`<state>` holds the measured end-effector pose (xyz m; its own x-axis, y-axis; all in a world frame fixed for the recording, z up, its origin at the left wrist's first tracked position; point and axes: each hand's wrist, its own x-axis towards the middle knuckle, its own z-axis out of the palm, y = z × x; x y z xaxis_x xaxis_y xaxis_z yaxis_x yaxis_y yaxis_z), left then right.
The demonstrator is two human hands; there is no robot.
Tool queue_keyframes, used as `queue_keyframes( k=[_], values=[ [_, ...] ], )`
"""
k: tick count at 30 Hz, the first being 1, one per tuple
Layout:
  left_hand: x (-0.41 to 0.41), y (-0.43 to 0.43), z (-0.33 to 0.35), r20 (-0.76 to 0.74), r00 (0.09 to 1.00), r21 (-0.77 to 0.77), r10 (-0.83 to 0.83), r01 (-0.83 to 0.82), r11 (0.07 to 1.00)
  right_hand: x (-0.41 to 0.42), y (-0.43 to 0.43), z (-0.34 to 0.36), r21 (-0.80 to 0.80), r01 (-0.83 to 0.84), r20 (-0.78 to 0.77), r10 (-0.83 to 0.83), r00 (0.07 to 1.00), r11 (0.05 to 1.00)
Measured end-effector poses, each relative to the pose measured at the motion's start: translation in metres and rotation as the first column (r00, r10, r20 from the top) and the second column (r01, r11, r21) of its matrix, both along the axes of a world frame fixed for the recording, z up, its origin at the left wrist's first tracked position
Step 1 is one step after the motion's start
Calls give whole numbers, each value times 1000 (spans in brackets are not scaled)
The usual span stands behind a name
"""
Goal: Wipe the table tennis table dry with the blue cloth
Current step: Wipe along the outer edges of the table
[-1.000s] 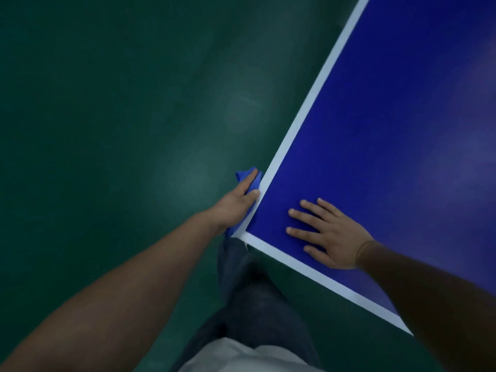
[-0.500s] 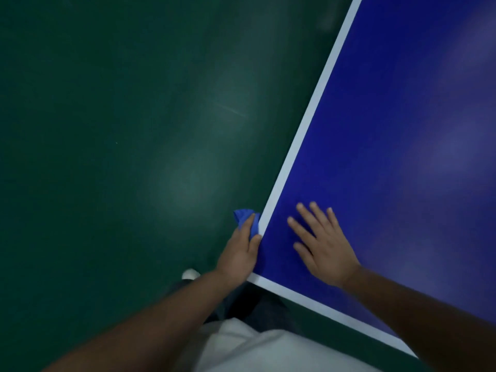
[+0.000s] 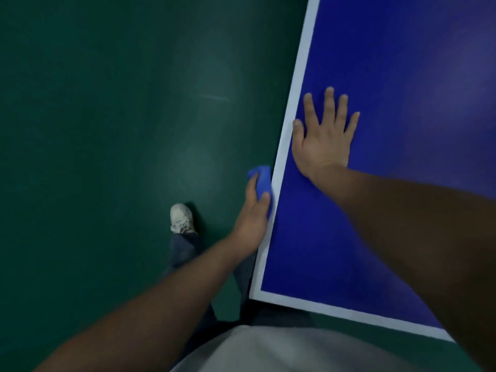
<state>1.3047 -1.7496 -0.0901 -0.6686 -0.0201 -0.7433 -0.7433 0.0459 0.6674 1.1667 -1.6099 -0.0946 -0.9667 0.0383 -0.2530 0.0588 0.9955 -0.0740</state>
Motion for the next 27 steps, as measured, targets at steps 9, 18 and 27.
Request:
queue_keyframes(
  k=[9, 18, 27],
  values=[
    [-21, -13, -6, -54, 952, -8, -300, 300, 954, -5, 1, 0, 11, 13, 12, -13, 1000, 1000],
    [-201, 3, -6, -170, 939, 59, -299, 313, 948, -5, 1, -6, -18, 42, -95, -43, 995, 999],
    [-95, -19, -14, -146, 898, 85, -416, 430, 899, -2, -2, -3, -11, 54, -75, -54, 996, 998]
  ],
)
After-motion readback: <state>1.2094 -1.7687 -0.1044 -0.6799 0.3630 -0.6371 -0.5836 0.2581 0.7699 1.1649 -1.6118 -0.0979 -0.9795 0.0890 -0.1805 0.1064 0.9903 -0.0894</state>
